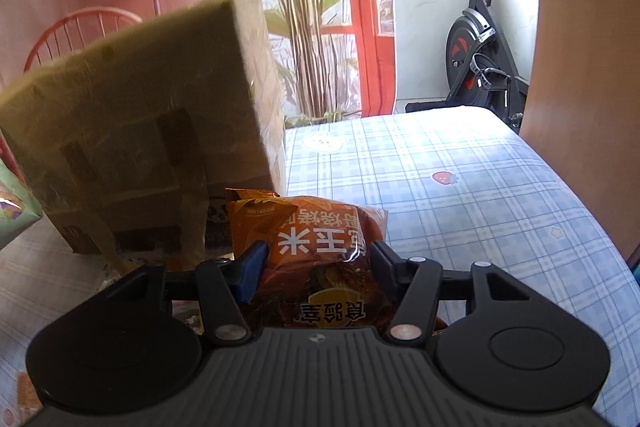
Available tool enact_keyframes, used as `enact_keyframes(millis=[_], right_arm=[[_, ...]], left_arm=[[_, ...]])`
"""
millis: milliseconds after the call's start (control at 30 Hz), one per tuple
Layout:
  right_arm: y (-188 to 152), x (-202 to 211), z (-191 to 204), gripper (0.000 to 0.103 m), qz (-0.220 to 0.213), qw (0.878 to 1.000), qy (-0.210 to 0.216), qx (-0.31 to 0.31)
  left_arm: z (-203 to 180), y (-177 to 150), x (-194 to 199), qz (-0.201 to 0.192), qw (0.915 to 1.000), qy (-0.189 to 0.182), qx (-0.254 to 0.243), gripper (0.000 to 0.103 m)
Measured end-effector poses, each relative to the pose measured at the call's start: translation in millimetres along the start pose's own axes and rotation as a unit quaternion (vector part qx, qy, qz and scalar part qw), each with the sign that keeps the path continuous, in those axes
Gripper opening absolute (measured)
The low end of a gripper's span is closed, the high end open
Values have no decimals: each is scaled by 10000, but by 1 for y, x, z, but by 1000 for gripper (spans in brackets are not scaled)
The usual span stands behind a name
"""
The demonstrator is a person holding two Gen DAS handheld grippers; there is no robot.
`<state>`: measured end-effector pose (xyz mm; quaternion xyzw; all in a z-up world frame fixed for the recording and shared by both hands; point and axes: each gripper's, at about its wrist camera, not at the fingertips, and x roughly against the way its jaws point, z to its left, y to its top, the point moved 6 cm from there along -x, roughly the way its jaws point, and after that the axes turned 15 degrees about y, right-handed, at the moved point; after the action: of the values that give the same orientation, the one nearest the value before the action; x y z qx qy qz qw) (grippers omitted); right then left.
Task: Organize snacks
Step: 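Lift both held bags up toward the box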
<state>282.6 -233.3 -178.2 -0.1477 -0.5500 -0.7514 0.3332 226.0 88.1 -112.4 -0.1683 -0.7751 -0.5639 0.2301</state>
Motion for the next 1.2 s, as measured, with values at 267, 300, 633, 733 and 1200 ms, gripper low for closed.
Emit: enact_keyframes(millis=[267,300,633,733,1200], right_arm=[[33,30,11,58,-492,9987,16,146],[37,34,13,58,-545,9984,41,171],[78,67,25,58,-1116,9930,170,335],[95,76,32,58,-1278,9903,182,508],[173,40,96,48,-1595,9771,874,1103]], left_arm=[[-10,17,15,-285,9995,-161,-10,66],[-11,20,17,-332,9993,-184,-27,66],[-27,59,29,-770,9963,-311,-227,66],[-35,74,27,-888,9950,-317,-342,67],[-76,146,-24,-1253,9902,-199,-578,67]])
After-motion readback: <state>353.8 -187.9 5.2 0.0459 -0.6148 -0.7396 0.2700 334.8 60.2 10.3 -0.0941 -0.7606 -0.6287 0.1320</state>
